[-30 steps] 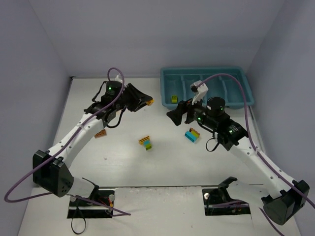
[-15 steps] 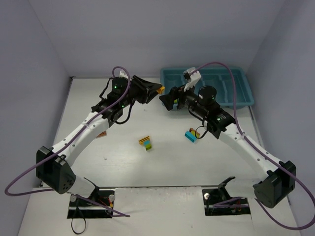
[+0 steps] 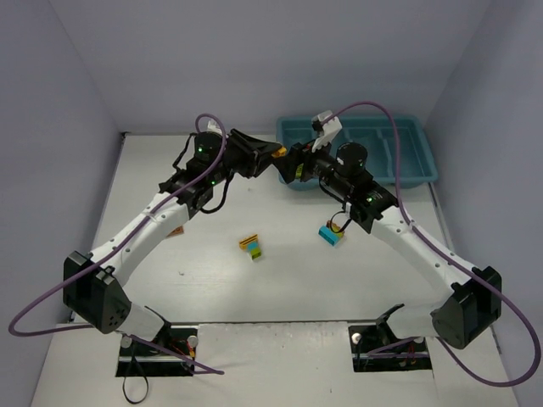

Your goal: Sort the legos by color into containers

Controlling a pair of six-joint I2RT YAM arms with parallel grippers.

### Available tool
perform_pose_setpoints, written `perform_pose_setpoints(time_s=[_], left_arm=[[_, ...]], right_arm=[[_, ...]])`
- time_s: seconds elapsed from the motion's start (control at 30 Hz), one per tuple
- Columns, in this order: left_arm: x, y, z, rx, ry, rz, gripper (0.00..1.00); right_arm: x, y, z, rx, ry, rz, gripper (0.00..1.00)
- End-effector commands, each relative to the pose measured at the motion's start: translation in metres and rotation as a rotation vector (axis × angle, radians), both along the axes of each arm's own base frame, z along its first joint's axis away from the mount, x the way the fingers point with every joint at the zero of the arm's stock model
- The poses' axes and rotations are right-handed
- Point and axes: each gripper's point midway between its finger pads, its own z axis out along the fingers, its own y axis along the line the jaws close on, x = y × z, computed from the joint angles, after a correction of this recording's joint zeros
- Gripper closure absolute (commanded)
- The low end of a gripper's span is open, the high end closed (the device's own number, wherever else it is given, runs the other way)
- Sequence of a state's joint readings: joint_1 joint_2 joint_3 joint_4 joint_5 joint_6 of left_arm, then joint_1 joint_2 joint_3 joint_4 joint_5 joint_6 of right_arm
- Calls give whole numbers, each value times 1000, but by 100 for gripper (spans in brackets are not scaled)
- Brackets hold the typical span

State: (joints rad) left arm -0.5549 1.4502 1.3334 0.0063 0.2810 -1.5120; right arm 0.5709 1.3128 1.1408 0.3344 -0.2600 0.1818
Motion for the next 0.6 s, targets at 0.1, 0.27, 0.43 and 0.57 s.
perform_pose_setpoints(time_s=[0.1, 0.27, 0.43, 0.57], left_arm=[[-8, -8, 54, -104, -106, -24, 91], [-10, -8, 51, -103, -99, -25, 91], [-13, -7, 52, -99, -103, -29, 91], [-14, -5, 47, -83, -98, -24, 70]], right_arm=[[8, 3, 50, 79, -143, -16, 38], [11, 4, 52, 84, -149, -20, 44], [12, 2, 50, 76, -150, -33, 67], [14, -2, 46, 61, -149, -53, 89]])
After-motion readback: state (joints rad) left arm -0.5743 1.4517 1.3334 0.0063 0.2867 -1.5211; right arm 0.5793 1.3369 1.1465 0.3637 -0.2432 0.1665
